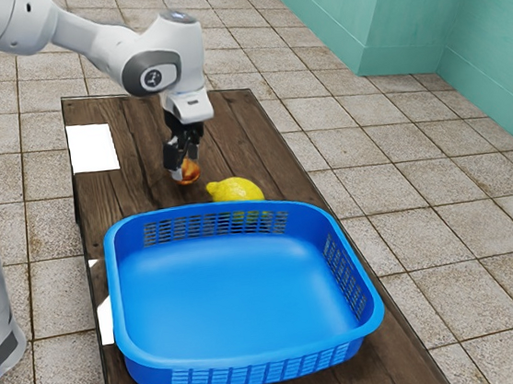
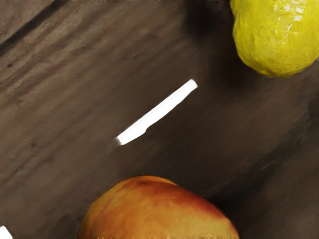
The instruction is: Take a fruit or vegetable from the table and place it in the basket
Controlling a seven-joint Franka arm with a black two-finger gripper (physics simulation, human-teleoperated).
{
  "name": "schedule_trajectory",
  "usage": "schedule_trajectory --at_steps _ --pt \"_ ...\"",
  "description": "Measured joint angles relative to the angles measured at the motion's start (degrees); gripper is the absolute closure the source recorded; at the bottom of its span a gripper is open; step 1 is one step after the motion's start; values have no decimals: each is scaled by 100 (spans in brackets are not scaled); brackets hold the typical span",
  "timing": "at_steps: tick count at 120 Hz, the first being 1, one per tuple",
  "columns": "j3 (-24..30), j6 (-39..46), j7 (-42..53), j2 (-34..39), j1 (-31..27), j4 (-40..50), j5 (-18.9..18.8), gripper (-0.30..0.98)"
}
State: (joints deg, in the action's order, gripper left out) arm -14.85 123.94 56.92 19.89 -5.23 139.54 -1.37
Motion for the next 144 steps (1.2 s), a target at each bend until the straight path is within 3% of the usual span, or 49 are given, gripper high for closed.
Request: schedule_trajectory --at_steps 37,46,64,83,100,119,144 --pt "400 69 155 49 12 61 158 41" --pt "546 -110 112 518 4 -62 135 38" --pt "2242 -745 -86 1039 3 -1032 146 37" --pt "3656 -1123 -301 1067 6 -1230 563 38" --pt "4041 -1275 -454 976 6 -1217 808 38" --pt "4113 -1416 -587 824 -9 -1282 934 14" --pt "4107 -1567 -704 787 -41 -1655 936 4"
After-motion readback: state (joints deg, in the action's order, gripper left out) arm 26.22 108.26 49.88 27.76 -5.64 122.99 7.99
